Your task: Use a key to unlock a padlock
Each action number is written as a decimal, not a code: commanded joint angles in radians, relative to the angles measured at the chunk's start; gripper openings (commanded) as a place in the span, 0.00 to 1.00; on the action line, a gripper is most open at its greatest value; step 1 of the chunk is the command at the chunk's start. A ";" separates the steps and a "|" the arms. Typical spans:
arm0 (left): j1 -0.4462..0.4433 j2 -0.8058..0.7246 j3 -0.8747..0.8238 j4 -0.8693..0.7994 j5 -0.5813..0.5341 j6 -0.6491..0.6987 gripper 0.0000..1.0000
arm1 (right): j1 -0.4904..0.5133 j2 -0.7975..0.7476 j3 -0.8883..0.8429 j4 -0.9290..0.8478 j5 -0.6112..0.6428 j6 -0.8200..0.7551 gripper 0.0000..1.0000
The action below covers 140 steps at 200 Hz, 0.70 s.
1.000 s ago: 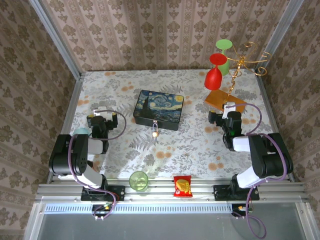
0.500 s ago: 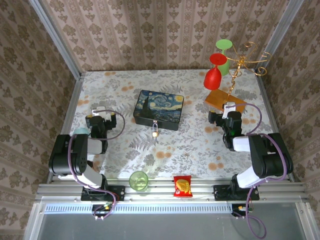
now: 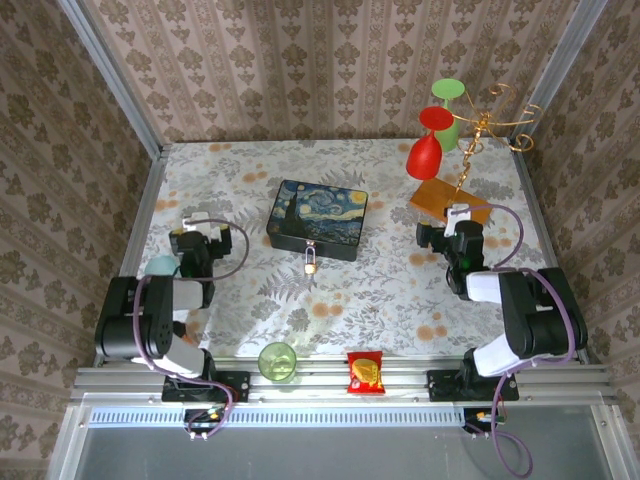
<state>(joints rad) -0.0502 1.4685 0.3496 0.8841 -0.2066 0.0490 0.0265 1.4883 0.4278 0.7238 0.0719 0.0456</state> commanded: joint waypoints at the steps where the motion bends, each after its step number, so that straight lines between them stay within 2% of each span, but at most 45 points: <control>1: -0.030 -0.146 0.040 -0.134 -0.045 0.016 1.00 | 0.013 -0.151 0.063 -0.184 0.009 -0.008 1.00; 20: -0.060 -0.249 0.076 -0.262 -0.096 -0.015 1.00 | 0.015 -0.242 0.119 -0.397 -0.001 0.102 1.00; 32: -0.072 -0.306 0.110 -0.384 -0.086 -0.089 1.00 | 0.029 -0.283 0.158 -0.525 -0.023 0.132 1.00; 56: -0.085 -0.403 0.165 -0.606 0.026 -0.272 1.00 | 0.050 -0.357 0.199 -0.697 -0.147 0.155 1.00; 78: -0.119 -0.516 0.141 -0.668 0.161 -0.411 1.00 | 0.098 -0.416 0.227 -0.851 -0.219 0.230 1.00; 94: -0.166 -0.573 0.102 -0.659 0.256 -0.521 1.00 | 0.188 -0.465 0.181 -0.859 -0.270 0.260 1.00; 111: -0.238 -0.594 0.093 -0.679 0.326 -0.589 1.00 | 0.308 -0.492 0.168 -0.942 -0.225 0.278 0.97; 140: -0.399 -0.580 0.112 -0.736 0.366 -0.646 1.00 | 0.503 -0.494 0.126 -1.008 -0.133 0.349 0.90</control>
<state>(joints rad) -0.3569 0.8825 0.4587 0.2230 0.0532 -0.4755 0.4133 1.0027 0.5980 -0.1505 -0.1127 0.3096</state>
